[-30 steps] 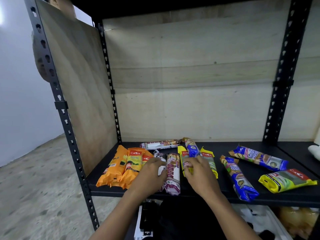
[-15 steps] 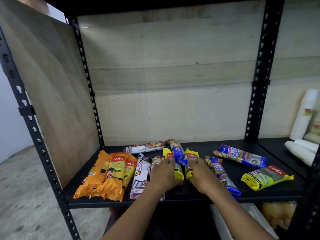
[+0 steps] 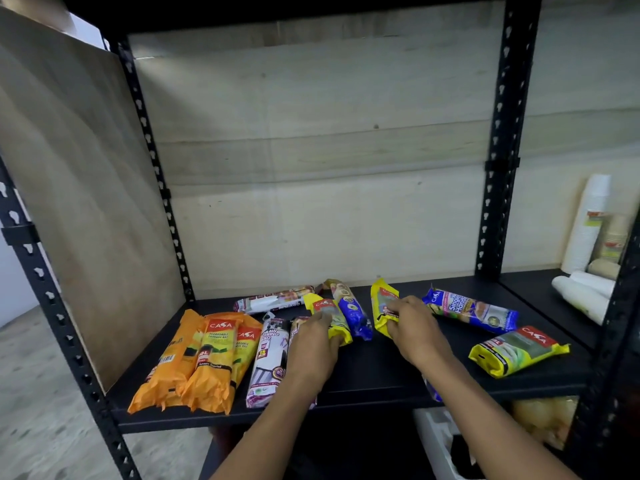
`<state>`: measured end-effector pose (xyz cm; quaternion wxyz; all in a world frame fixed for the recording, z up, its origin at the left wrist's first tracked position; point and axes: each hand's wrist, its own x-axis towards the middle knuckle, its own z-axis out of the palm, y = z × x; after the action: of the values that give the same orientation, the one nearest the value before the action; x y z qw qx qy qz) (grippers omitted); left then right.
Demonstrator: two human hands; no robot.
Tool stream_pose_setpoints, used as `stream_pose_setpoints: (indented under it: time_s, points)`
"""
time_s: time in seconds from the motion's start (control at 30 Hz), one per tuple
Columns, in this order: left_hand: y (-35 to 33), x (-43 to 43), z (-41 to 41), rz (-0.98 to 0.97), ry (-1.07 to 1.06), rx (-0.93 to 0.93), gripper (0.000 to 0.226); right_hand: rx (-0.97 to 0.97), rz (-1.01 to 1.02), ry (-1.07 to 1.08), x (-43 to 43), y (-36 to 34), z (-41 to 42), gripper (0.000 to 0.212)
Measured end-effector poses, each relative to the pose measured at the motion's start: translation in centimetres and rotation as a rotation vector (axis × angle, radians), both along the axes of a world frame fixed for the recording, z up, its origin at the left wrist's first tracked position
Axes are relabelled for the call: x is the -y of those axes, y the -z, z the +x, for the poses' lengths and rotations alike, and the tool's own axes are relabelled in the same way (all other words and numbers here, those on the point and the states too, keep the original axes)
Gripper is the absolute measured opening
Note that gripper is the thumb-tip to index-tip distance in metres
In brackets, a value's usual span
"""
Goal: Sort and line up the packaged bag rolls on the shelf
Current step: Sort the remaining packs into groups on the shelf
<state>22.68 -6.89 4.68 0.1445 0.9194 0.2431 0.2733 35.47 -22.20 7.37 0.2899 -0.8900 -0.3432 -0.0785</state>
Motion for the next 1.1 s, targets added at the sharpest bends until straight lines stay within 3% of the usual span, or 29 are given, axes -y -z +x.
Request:
stream_pose_setpoints:
  time_s: [0.23,0.67,0.87,1.1]
  points:
    - [-2.5,0.6,3.0,0.011,0.094,0.102,0.052,0.055,0.067,0.002,1.4,-1.6,4.5,0.040]
    - [-2.3,0.1,13.2,0.021,0.229,-0.116,0.040,0.111,-0.071,0.025,-0.5,-1.3,10.6,0.034]
    - [-1.2,-0.4,14.6,-0.058,0.277,-0.155,0.047,0.121,-0.169,-0.003,-2.0,0.0,11.5,0.028]
    - [-0.3,-0.9,14.8,0.009,0.269,-0.200,0.045,0.141,-0.241,-0.014,-2.8,0.5,11.9,0.029]
